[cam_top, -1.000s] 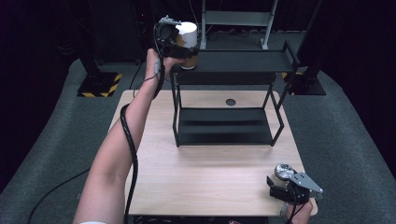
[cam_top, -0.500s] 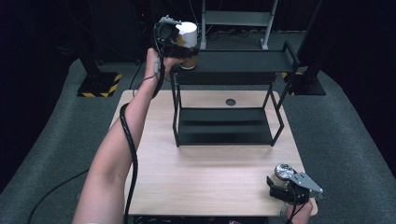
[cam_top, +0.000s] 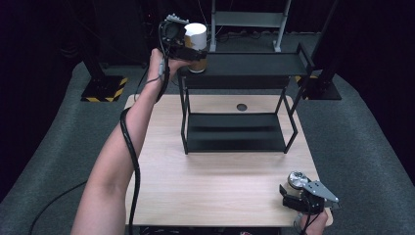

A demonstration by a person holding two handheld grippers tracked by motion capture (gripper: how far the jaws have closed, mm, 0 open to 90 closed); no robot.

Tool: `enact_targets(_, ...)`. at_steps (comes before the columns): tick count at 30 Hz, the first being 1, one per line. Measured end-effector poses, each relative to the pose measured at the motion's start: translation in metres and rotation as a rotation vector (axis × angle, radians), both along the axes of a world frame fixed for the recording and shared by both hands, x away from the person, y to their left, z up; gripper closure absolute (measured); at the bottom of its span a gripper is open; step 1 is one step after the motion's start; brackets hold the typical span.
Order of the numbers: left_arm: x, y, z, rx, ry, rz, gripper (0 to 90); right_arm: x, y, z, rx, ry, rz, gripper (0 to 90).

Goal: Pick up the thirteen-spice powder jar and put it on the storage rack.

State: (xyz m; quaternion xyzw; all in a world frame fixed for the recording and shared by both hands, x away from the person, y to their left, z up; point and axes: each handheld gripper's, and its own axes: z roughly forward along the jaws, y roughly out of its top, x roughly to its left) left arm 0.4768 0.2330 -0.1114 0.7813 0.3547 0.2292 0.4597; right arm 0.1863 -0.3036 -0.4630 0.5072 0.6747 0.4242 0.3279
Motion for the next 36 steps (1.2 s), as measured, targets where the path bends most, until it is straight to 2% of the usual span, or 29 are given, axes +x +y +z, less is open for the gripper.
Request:
enact_targets(4,-0.007,0.006,0.004,0.016,0.003,-0.004,9.6,0.000,0.000,0.000,0.001,0.001,0.001,1.3)
enact_targets(10,-0.027,0.022,0.004,0.044,-0.009,-0.032,5.3,0.000,0.000,0.000,0.000,0.000,0.003,1.2)
enact_targets(15,-0.052,0.036,-0.010,0.073,-0.031,-0.044,3.6,0.000,0.000,0.000,-0.001,0.001,0.001,1.2)
enact_targets(18,-0.061,0.042,-0.021,0.089,-0.026,-0.050,2.6,0.001,0.000,0.000,-0.004,0.002,0.003,1.2)
enact_targets(20,-0.070,0.045,-0.033,0.107,-0.030,-0.051,2.0,0.001,0.000,0.000,-0.004,0.002,0.003,1.2)
enact_targets(25,-0.092,0.048,-0.076,0.173,-0.017,-0.045,0.5,0.001,0.000,0.001,-0.003,0.006,0.003,1.2)
enact_targets(27,-0.099,0.052,-0.095,0.168,0.004,-0.039,0.2,0.001,0.000,0.001,-0.004,0.005,0.004,1.2)
enact_targets(28,-0.105,0.051,-0.105,0.175,0.007,-0.021,0.1,0.001,0.000,0.001,-0.004,0.005,0.003,1.2)
enact_targets(30,-0.111,0.051,-0.123,0.191,0.022,-0.019,0.1,0.001,0.000,0.001,-0.005,0.006,0.005,1.2)
enact_targets(33,-0.122,0.053,-0.149,0.190,0.037,0.002,0.1,0.001,0.001,0.001,-0.003,0.007,0.002,1.2)
enact_targets(36,-0.129,0.056,-0.175,0.189,0.072,0.015,0.1,0.001,0.001,0.001,-0.005,0.008,0.001,1.2)
